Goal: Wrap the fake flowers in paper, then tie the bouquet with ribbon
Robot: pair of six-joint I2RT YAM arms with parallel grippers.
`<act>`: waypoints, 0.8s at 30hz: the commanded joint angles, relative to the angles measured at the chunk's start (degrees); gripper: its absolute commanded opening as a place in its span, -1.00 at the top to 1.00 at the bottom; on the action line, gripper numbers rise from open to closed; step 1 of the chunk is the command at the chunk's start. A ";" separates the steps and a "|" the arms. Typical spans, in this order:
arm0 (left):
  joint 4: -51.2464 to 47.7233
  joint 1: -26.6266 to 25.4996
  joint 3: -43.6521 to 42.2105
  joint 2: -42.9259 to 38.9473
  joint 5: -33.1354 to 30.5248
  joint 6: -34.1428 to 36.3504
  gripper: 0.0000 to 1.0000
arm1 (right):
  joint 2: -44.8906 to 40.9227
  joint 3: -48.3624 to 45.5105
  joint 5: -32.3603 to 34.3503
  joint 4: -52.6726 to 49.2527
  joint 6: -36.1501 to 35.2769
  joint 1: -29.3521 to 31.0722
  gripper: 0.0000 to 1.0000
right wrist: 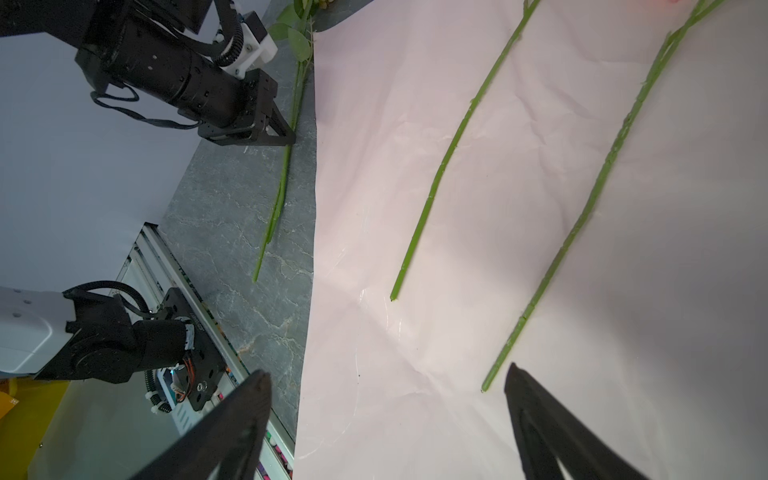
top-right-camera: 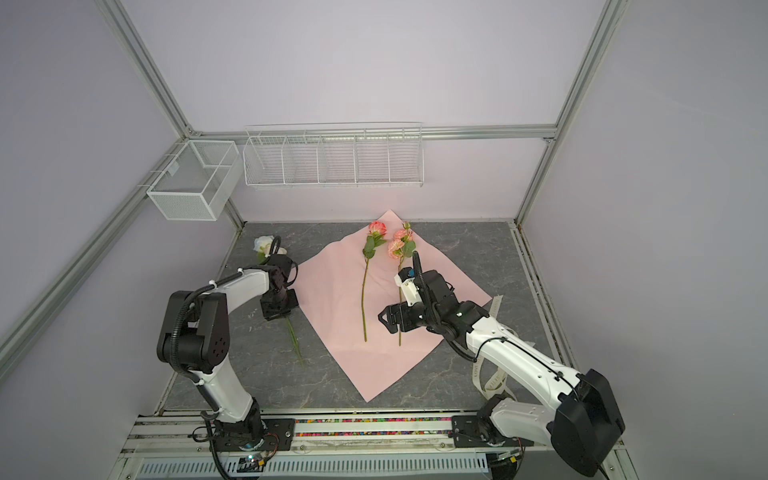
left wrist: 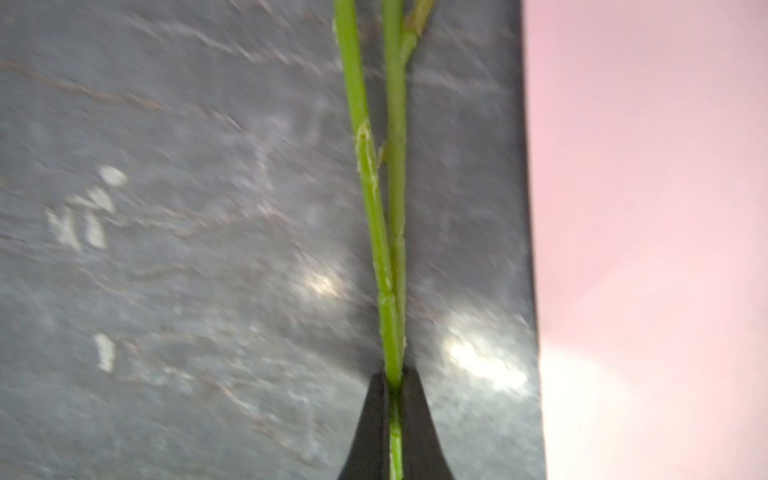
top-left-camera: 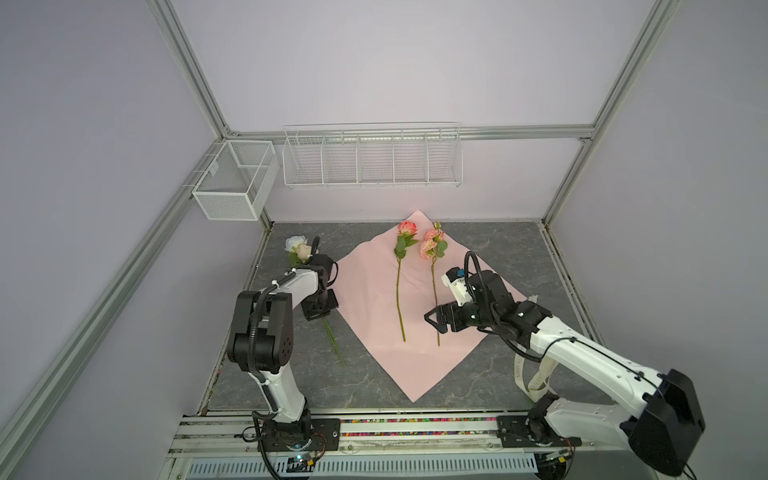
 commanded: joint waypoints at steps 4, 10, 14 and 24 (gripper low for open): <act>-3.24 -3.78 -3.43 -3.80 1.81 -5.30 0.81 | -3.75 -1.99 3.01 -3.48 -0.31 -0.20 -0.79; -3.49 -3.78 -3.63 -5.39 1.52 -4.87 0.84 | -4.09 -1.72 3.87 -3.96 -0.27 -0.18 -0.79; -4.04 -3.71 -3.28 -5.96 0.52 -4.60 0.78 | -3.96 -1.40 3.99 -4.20 -0.09 -0.21 -0.79; -3.71 -2.22 -3.78 -6.71 -0.29 -3.47 0.78 | -3.65 -0.76 4.81 -4.73 0.18 -0.21 -0.79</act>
